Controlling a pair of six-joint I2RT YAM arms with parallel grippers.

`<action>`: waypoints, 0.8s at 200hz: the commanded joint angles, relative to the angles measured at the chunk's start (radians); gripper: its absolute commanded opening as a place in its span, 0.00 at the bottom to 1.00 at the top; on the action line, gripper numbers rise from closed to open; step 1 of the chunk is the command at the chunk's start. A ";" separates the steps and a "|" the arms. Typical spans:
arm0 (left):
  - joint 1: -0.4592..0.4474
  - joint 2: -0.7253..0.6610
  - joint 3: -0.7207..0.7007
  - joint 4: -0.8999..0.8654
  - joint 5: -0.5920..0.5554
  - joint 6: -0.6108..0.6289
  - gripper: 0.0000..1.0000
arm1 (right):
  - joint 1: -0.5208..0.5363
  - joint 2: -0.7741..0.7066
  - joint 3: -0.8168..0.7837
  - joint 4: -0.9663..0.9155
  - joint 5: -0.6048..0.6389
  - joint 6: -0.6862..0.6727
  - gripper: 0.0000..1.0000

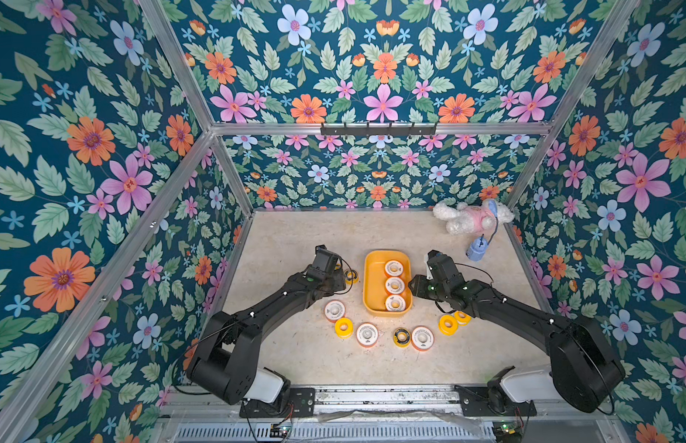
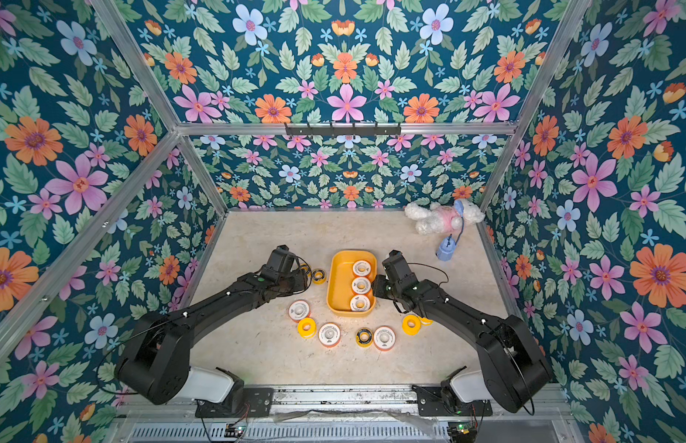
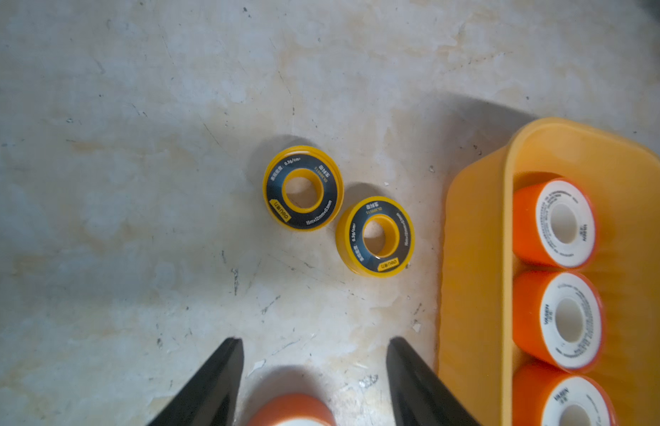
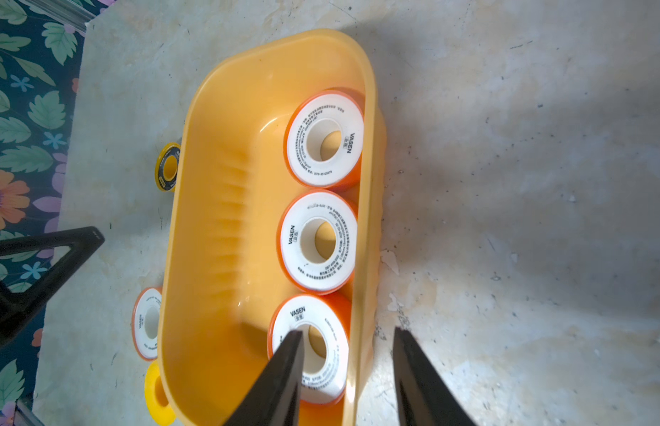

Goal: Put the sealing tape into the storage box
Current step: Pick up the sealing tape at the center of the board.

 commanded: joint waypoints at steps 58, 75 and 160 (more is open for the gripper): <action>0.074 0.213 0.164 0.002 0.010 0.109 0.77 | -0.010 0.013 -0.007 0.043 -0.014 0.017 0.45; 0.084 0.251 0.194 0.003 0.013 0.120 0.77 | -0.010 0.013 -0.009 0.043 -0.015 0.018 0.45; 0.095 0.386 0.281 -0.001 0.053 0.165 0.79 | -0.012 0.010 -0.017 0.044 -0.025 0.014 0.45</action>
